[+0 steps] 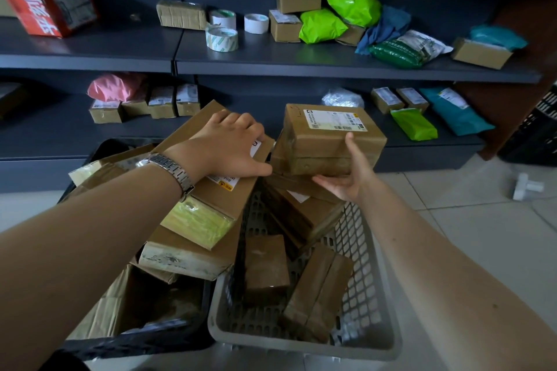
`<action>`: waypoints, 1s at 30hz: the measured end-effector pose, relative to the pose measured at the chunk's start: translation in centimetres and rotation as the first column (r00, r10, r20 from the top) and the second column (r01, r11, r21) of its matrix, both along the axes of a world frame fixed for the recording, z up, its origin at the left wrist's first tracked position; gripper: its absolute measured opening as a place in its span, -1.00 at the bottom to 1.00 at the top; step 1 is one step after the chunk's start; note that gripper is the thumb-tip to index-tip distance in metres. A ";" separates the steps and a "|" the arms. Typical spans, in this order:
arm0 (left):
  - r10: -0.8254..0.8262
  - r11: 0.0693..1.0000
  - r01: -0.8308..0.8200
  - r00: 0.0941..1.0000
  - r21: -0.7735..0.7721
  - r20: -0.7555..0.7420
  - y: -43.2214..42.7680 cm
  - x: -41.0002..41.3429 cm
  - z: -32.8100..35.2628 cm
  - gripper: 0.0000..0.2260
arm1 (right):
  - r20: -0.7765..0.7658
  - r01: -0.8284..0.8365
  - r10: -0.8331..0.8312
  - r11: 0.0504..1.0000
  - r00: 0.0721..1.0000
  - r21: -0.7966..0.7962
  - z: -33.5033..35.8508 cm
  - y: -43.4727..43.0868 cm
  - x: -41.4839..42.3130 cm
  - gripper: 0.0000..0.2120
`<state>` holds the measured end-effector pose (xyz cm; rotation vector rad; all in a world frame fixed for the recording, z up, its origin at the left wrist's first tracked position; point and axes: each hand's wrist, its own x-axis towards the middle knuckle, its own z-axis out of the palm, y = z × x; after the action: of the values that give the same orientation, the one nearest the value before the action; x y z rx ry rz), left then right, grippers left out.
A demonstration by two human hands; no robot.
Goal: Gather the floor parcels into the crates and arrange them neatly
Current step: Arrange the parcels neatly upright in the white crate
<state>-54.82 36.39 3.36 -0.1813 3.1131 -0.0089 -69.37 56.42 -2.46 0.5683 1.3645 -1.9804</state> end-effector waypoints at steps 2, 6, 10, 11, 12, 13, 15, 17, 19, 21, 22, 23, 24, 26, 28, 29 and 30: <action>0.004 1.000 -0.004 1.000 0.004 0.007 0.1 0.1 0.1 -0.29 | -0.028 -0.035 0.037 0.997 0.999 0.071 -0.1 0.3 -0.2 0.01; -0.009 1.000 0.009 1.000 -0.002 0.003 0.1 -0.1 0.0 -0.37 | -0.024 0.095 -0.092 0.981 0.995 0.171 -0.7 1.2 -1.2 -0.12; -0.001 1.000 0.000 1.000 0.017 0.013 0.1 0.0 0.3 -0.34 | -0.317 0.366 -0.239 0.821 0.918 0.439 -2.9 1.8 0.2 -0.44; -0.003 1.000 0.003 1.000 0.016 0.014 0.1 -0.2 0.3 -0.34 | -0.483 0.416 -0.148 0.751 0.863 0.513 -4.0 1.6 1.7 -0.63; -0.004 1.000 0.004 1.000 0.019 0.018 0.2 -0.3 0.3 -0.34 | -0.603 0.411 0.028 0.706 0.798 0.577 -5.4 1.2 3.5 -0.81; -0.001 1.000 0.001 1.000 0.022 0.028 0.3 -0.5 0.3 -0.35 | -0.649 0.364 0.241 0.665 0.722 0.652 -6.9 0.5 5.4 -0.92; 0.003 1.000 -0.004 0.999 0.020 0.039 0.2 -0.5 0.0 -0.33 | -0.661 0.316 0.485 0.613 0.573 0.724 -9.7 -0.4 8.2 -0.93; 0.012 1.000 -0.012 1.000 0.013 0.029 -0.1 -0.5 0.2 -0.31 | -0.717 0.385 0.499 0.615 0.486 0.688 -11.2 -0.9 8.9 -0.89; 0.016 1.000 -0.016 0.999 0.024 0.040 -0.2 -0.6 0.4 -0.33 | -0.576 0.297 0.674 0.495 0.463 0.817 -13.1 -0.8 9.5 -0.86; 0.013 1.000 -0.014 0.998 0.019 0.053 0.1 -0.8 0.3 -0.36 | -0.259 -0.001 0.858 0.289 0.445 0.957 -15.2 -1.0 11.3 -0.51; 0.015 1.000 -0.016 0.998 0.011 0.055 0.2 -1.0 0.3 -0.37 | -0.127 -0.180 0.894 0.223 0.430 0.958 -15.9 -1.4 12.1 -0.26; 0.020 1.000 -0.020 0.998 0.008 0.057 0.2 -1.1 0.3 -0.37 | -0.024 -0.305 0.919 0.155 0.395 0.940 -16.4 -2.0 12.7 -0.07; 0.023 1.000 -0.023 0.998 0.010 0.058 0.0 -1.2 0.3 -0.37 | 0.044 -0.363 0.944 0.083 0.328 0.928 -17.0 -2.7 13.4 0.03; 0.017 1.000 -0.018 0.998 0.016 0.057 -0.2 -1.2 0.2 -0.38 | 0.112 -0.376 0.968 -0.020 0.224 0.926 -18.1 -3.7 14.4 0.11; 0.009 1.000 -0.010 0.999 0.013 0.050 -0.4 -1.1 0.2 -0.35 | 0.139 -0.406 0.966 -0.039 0.218 0.913 -18.2 -4.2 14.2 0.09; 0.004 1.000 -0.005 0.999 0.010 0.048 -0.4 -1.1 0.2 -0.33 | 0.138 -0.428 0.963 -0.026 0.232 0.903 -18.0 -4.4 13.4 0.05; 0.002 1.000 -0.002 0.999 0.011 0.049 -0.4 -1.1 0.3 -0.32 | 0.122 -0.441 0.962 -0.001 0.246 0.897 -17.5 -4.5 12.5 0.00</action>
<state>-55.95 36.00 3.62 -0.1814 3.0635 0.0033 -56.91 51.93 -19.96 -0.5390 2.2834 -0.3475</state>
